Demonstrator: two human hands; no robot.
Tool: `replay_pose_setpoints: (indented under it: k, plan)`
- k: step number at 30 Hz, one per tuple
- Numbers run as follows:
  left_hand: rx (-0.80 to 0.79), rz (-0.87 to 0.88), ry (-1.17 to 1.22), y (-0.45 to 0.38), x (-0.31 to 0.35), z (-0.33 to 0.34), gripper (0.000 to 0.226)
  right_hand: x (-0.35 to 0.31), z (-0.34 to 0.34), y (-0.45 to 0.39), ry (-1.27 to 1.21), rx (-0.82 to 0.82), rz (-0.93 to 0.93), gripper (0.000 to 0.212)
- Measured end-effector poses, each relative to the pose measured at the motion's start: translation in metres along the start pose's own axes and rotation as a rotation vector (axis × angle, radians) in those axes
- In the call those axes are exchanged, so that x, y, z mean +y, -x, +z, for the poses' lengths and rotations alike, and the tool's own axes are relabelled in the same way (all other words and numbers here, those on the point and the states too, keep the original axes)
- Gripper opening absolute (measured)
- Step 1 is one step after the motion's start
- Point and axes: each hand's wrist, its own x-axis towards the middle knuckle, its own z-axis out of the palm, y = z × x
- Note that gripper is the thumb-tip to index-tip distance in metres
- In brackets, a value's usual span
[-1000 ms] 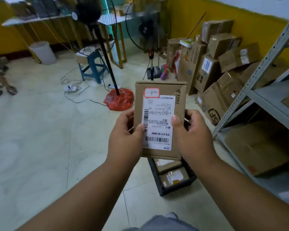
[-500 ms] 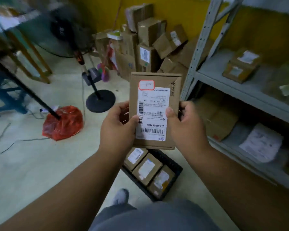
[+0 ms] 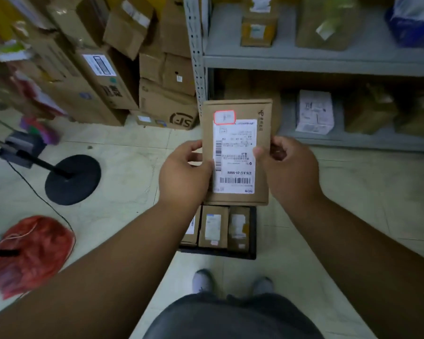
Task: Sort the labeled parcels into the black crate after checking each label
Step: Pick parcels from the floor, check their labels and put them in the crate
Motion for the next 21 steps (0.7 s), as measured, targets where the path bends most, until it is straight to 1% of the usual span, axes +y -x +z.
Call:
replay_pose_setpoints:
  k: [3,5,9,11,13,15,18,21]
  plan:
    - [-0.079,0.006,-0.029,-0.015,-0.025,0.016,0.04,0.027,0.019,-0.008,0.028,0.016,0.018,0.044]
    - [-0.142,-0.003,0.0,-0.024,-0.045,0.033,0.039,0.049,0.035,-0.014,0.032,0.017,0.015,0.057]
    - [-0.242,-0.064,0.078,-0.054,-0.113,0.093,0.039,0.131,0.075,-0.026,0.103,-0.009,0.01,0.069]
    - [-0.302,-0.125,0.092,-0.067,-0.164,0.128,0.041,0.187,0.097,-0.025,0.135,-0.034,0.055,0.07]
    - [-0.387,-0.222,0.117,-0.073,-0.219,0.159,0.036,0.244,0.122,-0.015,0.184,-0.065,0.104,0.064]
    - [-0.447,-0.252,0.129,-0.078,-0.271,0.186,0.034,0.3,0.148,-0.005,0.205,-0.088,0.137,0.058]
    - [-0.431,-0.294,0.121,-0.085,-0.341,0.225,0.04,0.374,0.18,0.002,0.236,-0.124,0.184,0.053]
    - [-0.464,-0.35,0.031,-0.089,-0.405,0.262,0.043,0.443,0.206,0.012,0.275,-0.158,0.232,0.049]
